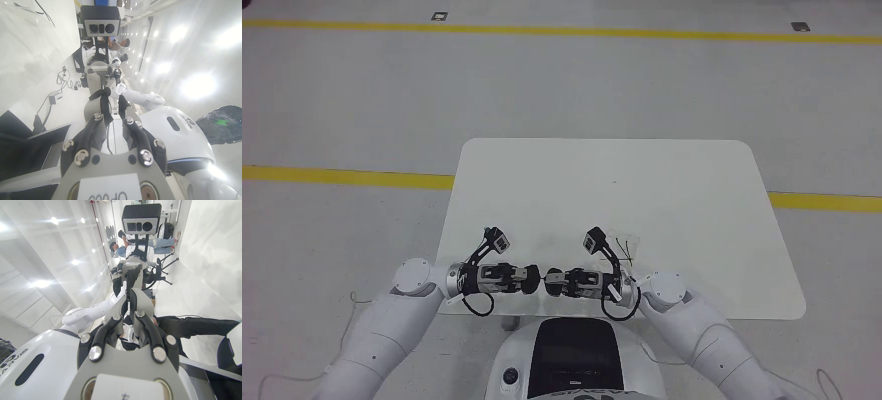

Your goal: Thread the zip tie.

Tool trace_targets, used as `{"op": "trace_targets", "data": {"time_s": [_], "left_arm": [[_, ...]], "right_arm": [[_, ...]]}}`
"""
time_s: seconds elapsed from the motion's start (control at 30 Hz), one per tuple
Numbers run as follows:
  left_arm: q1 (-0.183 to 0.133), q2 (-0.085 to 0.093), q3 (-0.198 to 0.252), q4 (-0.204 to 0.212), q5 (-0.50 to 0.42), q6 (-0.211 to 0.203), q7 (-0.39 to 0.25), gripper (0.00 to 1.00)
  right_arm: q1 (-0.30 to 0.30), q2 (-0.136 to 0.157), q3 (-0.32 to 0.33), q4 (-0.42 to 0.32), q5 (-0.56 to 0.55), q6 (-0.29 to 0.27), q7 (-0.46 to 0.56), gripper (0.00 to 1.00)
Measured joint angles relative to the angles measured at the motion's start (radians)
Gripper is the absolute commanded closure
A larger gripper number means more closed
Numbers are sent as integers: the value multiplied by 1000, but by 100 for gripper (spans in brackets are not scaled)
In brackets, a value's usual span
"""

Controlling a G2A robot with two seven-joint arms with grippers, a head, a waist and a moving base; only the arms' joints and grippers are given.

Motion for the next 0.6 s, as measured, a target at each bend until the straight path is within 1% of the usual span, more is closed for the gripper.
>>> {"op": "trace_targets", "data": {"time_s": [0.5, 0.6], "left_arm": [[0, 0, 0, 0, 0, 0, 0, 87], [0, 0, 0, 0, 0, 0, 0, 89]], "right_arm": [[-2, 1, 0, -3, 7, -6, 6, 100], [-3, 1, 2, -3, 4, -6, 4, 100]]}}
